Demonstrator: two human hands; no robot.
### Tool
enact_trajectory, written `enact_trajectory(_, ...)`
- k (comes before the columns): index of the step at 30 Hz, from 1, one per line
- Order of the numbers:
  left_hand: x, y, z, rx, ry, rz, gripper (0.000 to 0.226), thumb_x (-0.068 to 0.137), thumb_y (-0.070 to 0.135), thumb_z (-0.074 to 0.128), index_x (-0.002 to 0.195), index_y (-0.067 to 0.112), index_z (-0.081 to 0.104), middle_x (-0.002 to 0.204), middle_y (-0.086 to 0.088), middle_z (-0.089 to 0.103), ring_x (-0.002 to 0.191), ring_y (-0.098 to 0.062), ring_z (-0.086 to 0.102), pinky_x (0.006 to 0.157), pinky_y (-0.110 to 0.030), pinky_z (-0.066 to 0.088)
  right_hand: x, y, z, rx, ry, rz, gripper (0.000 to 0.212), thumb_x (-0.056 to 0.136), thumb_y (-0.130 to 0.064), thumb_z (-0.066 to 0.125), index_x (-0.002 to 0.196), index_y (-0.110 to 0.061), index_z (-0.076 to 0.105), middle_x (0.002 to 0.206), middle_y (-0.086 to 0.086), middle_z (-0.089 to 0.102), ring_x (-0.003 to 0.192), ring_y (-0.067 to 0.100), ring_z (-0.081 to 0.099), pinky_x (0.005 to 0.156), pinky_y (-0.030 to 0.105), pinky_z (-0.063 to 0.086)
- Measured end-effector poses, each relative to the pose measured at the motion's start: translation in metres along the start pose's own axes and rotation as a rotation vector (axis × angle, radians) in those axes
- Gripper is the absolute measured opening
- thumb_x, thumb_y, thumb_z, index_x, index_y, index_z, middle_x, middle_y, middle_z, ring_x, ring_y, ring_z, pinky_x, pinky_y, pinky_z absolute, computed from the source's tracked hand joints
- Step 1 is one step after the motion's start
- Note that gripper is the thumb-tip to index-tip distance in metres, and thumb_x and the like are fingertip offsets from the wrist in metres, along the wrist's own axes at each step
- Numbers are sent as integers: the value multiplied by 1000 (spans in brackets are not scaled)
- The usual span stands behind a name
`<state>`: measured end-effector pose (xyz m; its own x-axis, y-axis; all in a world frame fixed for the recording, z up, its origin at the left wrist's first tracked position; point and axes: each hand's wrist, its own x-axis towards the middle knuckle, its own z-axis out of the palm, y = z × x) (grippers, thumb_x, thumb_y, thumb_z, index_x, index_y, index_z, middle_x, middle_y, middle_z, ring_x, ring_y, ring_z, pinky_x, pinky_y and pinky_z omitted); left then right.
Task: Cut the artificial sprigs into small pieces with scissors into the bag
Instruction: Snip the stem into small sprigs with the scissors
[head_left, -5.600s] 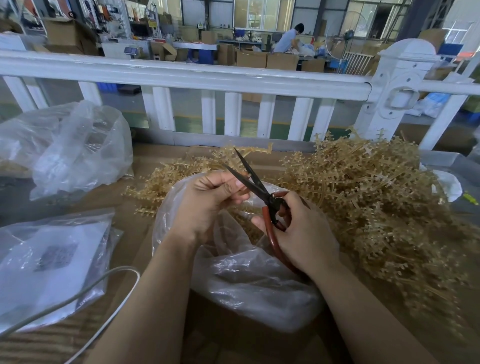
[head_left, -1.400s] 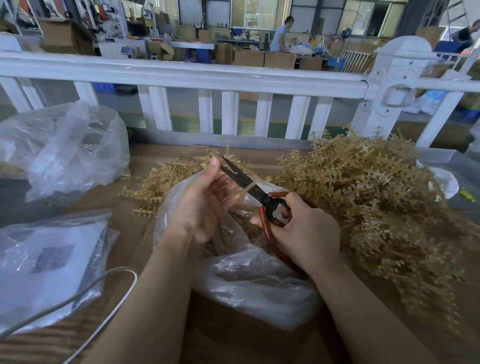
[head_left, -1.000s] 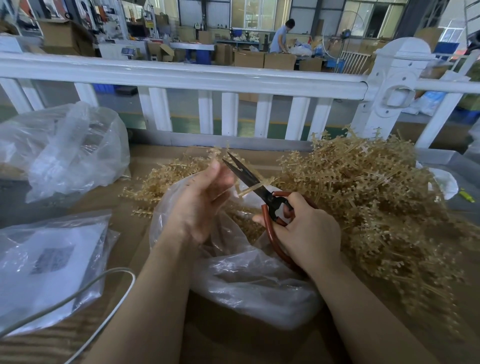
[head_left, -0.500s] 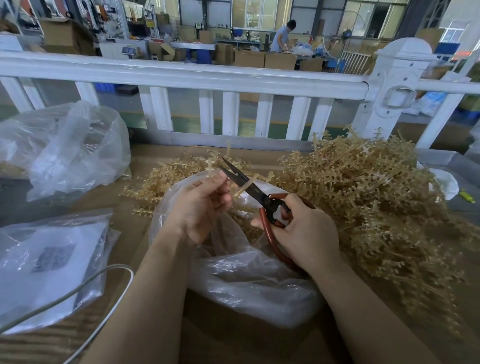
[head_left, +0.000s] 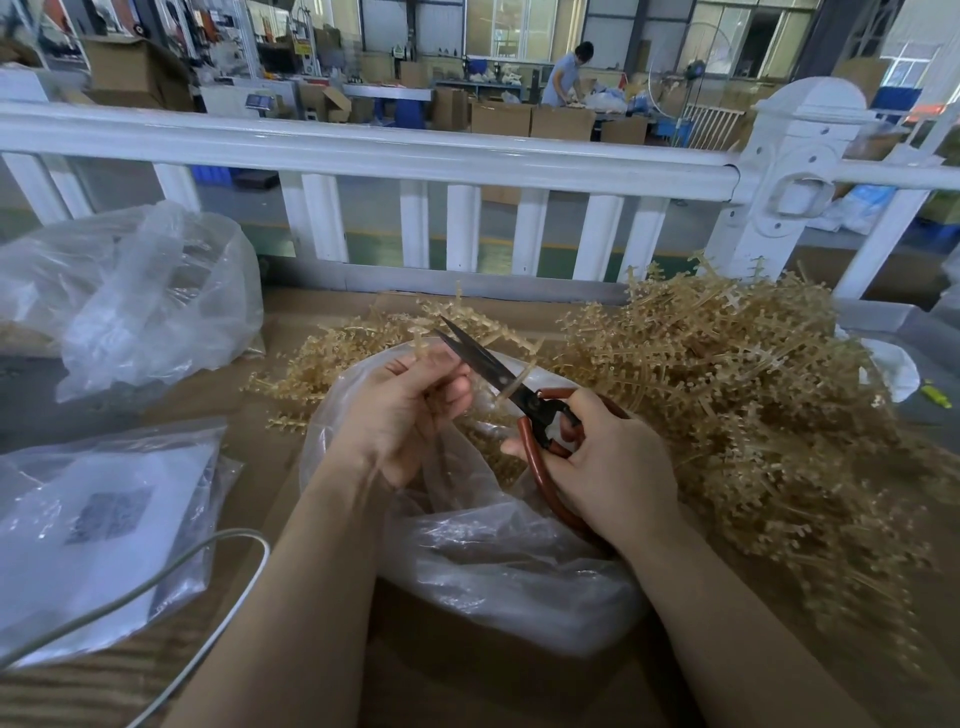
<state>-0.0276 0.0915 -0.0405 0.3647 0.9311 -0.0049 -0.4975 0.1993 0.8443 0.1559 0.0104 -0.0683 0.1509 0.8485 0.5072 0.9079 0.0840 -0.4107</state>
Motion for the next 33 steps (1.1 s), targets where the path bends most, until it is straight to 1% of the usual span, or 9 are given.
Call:
enact_trajectory(5, -3, 0, 6, 42, 39, 52, 8, 71, 13, 71, 64, 13, 75, 65, -4, 68, 58, -11, 65, 67, -22, 58, 1, 0, 0, 17, -7, 38, 74, 64, -102, 30, 100, -39, 48, 84, -24, 59, 73, -3, 54, 57, 11, 38)
enact_trajectory(7, -4, -1, 9, 63, 34, 80, 6, 70, 12, 71, 68, 12, 76, 63, -4, 68, 56, -10, 64, 66, -21, 57, 1, 1, 1, 6, -19, 37, 71, 65, -100, 34, 101, -40, 46, 90, -22, 61, 76, -2, 54, 57, 10, 36)
enact_trajectory(10, -5, -2, 9, 80, -13, 109, 4, 71, 11, 70, 71, 13, 74, 66, -4, 68, 59, -11, 64, 67, -21, 57, 1, 1, 2, -8, -31, 37, 71, 67, -98, 36, 102, -38, 46, 95, -20, 63, 78, 0, 55, 57, 13, 38)
enact_trajectory(14, -7, -3, 7, 92, -73, 107, 6, 73, 12, 70, 69, 17, 72, 70, -3, 68, 63, -11, 65, 68, -21, 57, 1, 0, 1, -39, -27, 49, 68, 68, -97, 33, 97, -36, 42, 84, -22, 56, 68, -4, 46, 52, 10, 28)
enact_trajectory(20, -7, -3, 7, 93, -89, 81, 6, 73, 11, 70, 70, 16, 69, 72, -1, 66, 69, -11, 63, 73, -22, 55, 0, 1, 0, -64, -26, 61, 66, 67, -97, 36, 89, -34, 40, 80, -21, 56, 65, -2, 45, 50, 11, 27)
enact_trajectory(23, -8, -3, 9, 73, -80, 79, 11, 74, 10, 69, 69, 18, 74, 73, 0, 68, 69, -9, 64, 71, -19, 56, 1, 0, -1, -74, -20, 68, 66, 67, -96, 38, 85, -33, 40, 78, -20, 56, 64, -2, 48, 49, 14, 31)
enact_trajectory(27, -10, -2, 11, 83, -69, 75, 14, 74, 10, 68, 67, 18, 76, 71, 1, 69, 67, -8, 63, 70, -18, 53, 0, -3, -3, -117, 14, 64, 63, 68, -95, 37, 79, -33, 35, 71, -20, 52, 58, -4, 42, 46, 15, 26)
enact_trajectory(31, -10, -1, 12, 77, -54, 64, 13, 74, 9, 67, 67, 16, 75, 69, -1, 68, 65, -9, 63, 66, -17, 54, -1, -8, -6, -126, 62, 46, 61, 70, -93, 38, 76, -32, 33, 61, -22, 40, 52, -11, 34, 45, 15, 20)
enact_trajectory(33, -10, -1, 12, 80, -52, 59, 13, 74, 10, 67, 66, 16, 75, 70, -1, 68, 65, -9, 64, 65, -16, 54, -1, -9, -6, -122, 78, 38, 62, 71, -92, 38, 75, -31, 34, 59, -22, 39, 50, -10, 35, 44, 15, 20)
